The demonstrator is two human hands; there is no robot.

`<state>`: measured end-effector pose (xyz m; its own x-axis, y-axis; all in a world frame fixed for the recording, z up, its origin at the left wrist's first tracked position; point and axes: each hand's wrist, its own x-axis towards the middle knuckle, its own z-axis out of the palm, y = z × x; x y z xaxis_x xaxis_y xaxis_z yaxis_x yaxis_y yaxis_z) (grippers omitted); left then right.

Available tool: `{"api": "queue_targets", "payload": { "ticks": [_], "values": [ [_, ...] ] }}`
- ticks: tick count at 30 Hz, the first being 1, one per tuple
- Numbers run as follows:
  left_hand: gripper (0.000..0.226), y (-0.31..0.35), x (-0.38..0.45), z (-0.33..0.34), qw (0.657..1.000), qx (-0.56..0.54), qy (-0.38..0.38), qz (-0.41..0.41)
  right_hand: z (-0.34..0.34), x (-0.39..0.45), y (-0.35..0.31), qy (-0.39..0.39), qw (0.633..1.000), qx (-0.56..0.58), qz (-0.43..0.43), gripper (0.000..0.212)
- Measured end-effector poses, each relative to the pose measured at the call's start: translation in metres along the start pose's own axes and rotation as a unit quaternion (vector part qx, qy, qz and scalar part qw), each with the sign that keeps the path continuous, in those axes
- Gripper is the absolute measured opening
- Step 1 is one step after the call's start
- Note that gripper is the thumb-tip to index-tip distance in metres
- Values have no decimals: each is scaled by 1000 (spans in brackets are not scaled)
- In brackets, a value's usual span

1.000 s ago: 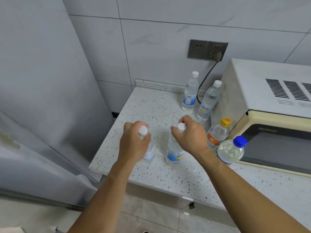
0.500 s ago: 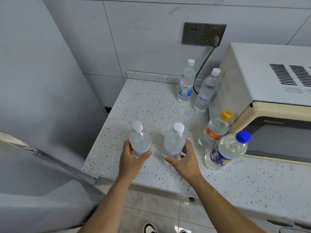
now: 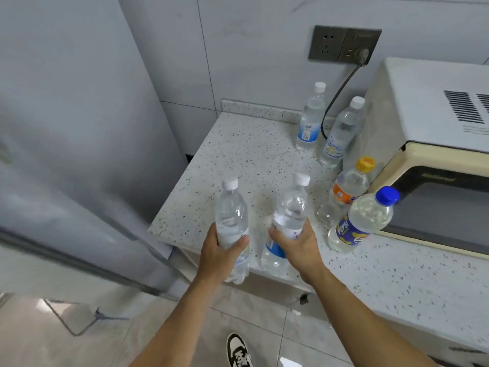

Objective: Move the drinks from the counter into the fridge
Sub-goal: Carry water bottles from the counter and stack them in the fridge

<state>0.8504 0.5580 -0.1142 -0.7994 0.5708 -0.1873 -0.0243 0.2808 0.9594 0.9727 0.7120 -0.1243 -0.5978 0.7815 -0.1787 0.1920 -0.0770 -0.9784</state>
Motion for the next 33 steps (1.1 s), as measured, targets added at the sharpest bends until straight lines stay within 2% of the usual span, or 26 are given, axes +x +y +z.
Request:
{"api": "queue_targets", "payload": {
  "ticks": [5, 8, 12, 17, 21, 26, 33],
  "values": [
    [39, -16, -80, -12, 994, -69, -28, -85, -17, -56, 22, -99, 991, 36, 83, 51],
    [48, -40, -136, -24, 985, -107, -18, -136, -16, -92, 38, -154, 976, 63, 144, 55],
    [64, -66, -207, -40, 963, -154, 67, -213, 4, -133, 62, -220, 953, 75, 196, 40],
    [59, -92, -281, -65, 913, -232, 191, -275, 49, -179, 79, -309, 916, 61, 247, 39],
    [59, -111, -325, -90, 876, -274, 276, -284, 91, -215, 80, -377, 886, 30, 269, 56],
    [62, -128, -365, -139, 841, -324, 339, -269, 160, -252, 74, -471, 843, -33, 257, 59],
    [67, -145, -394, -231, 822, -327, 407, -226, 267, -302, 57, -567, 797, -91, 188, 65]
  ]
}}
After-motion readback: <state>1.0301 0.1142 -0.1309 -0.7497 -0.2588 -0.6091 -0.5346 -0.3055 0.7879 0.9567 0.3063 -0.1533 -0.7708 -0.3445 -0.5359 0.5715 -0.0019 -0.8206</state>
